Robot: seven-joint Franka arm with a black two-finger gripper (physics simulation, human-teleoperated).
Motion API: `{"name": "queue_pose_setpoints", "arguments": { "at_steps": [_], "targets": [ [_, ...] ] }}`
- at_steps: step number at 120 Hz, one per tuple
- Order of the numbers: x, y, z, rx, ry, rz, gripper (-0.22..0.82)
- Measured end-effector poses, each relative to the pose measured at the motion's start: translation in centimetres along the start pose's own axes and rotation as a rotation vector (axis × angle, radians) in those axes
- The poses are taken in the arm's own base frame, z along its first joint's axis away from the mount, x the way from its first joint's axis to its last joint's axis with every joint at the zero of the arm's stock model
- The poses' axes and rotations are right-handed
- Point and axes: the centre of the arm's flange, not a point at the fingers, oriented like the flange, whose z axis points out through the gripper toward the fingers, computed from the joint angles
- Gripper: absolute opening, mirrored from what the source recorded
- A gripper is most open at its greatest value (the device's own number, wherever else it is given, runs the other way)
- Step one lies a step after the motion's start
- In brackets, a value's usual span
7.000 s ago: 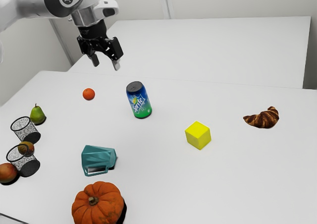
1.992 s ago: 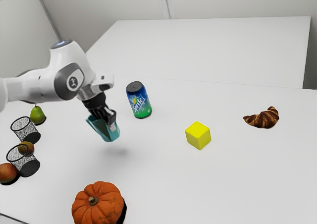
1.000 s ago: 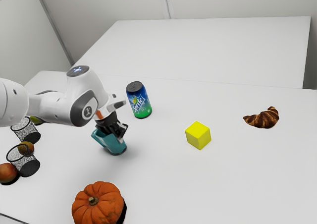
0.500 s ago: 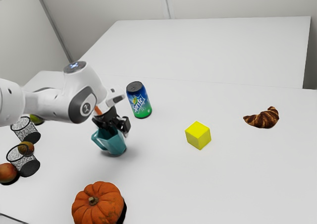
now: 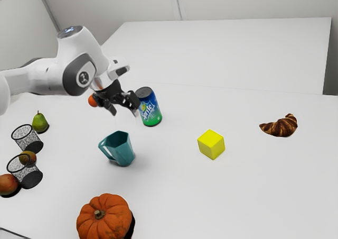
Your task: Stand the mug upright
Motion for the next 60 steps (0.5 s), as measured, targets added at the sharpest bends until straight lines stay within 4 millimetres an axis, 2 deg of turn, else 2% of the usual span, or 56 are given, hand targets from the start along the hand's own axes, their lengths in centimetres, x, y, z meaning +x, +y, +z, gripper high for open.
{"name": "queue_pose_setpoints", "arguments": {
  "at_steps": [40,60],
  "targets": [
    [2.5,0.5,-6.8,-0.005,-0.072,0.004,0.58],
    [3.7,0.7,-8.5,-0.001,-0.113,0.01,0.58]
  ]
}}
